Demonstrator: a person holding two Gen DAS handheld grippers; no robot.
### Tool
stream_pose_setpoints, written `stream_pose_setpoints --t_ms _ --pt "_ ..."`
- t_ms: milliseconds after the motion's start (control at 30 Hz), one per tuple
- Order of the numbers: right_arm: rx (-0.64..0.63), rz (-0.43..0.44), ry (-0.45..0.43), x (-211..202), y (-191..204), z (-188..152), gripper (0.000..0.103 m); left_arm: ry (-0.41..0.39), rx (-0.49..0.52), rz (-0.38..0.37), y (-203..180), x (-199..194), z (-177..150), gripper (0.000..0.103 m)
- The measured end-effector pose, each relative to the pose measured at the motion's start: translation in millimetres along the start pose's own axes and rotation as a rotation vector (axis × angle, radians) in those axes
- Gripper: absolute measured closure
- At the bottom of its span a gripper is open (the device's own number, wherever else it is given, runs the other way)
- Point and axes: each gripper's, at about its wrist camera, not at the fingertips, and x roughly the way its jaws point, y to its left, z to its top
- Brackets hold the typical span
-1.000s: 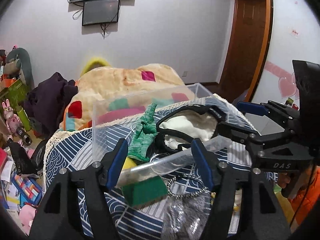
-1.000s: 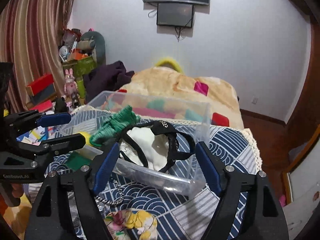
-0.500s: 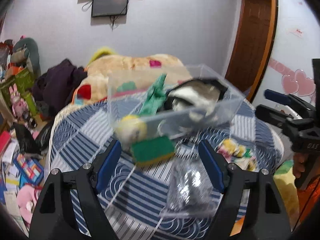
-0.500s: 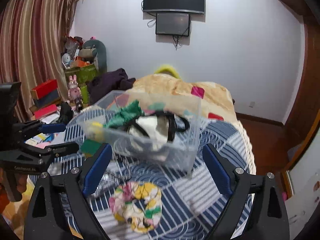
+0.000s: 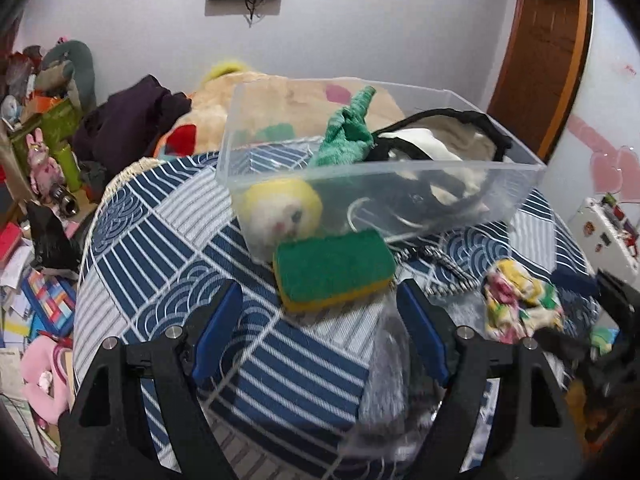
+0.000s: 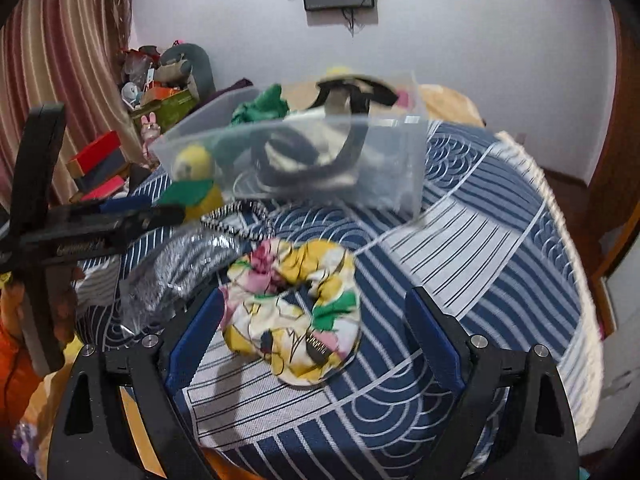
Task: Organize soft objects
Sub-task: 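Grasp the green sponge with the left tool while the right tool grasps the floral scrunchie, then drop the sponge into the clear box with the left tool while the right tool drops the scrunchie in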
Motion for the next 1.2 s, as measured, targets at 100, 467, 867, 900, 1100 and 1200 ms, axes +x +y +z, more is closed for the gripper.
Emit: stream_pose_setpoints --t_ms 100,467,867,900,1100,1200 --pt "-0.027 0.025 0.026 6.4 4.2 -5.4 0.016 -0.004 0.012 0.014 -6.3 7.5 3.0 0.024" --pt "-0.078 0.029 0.0 -10.7 1.2 -14.5 0.081 -0.007 0.018 0.002 -7.9 12.2 -1.8 0.039" --pt "-0.019 -0.011 -0.115 -42.8 -8.3 6.3 0.083 -0.066 0.03 -0.009 -3.5 -23.6 -8.1 0.04" --pt "-0.015 -0.01 -0.135 -44.1 -7.8 13.1 0.083 -0.077 0.03 -0.011 -3.3 -28.2 -6.7 0.04" --pt "-0.014 -0.013 -0.23 -53.2 -6.9 47.3 0.083 -0.152 0.042 -0.027 -9.8 -53.6 10.7 0.04" --pt "-0.013 -0.004 -0.264 -53.7 -4.2 65.3 0.083 -0.188 0.056 -0.023 -13.9 -62.0 20.0 0.04"
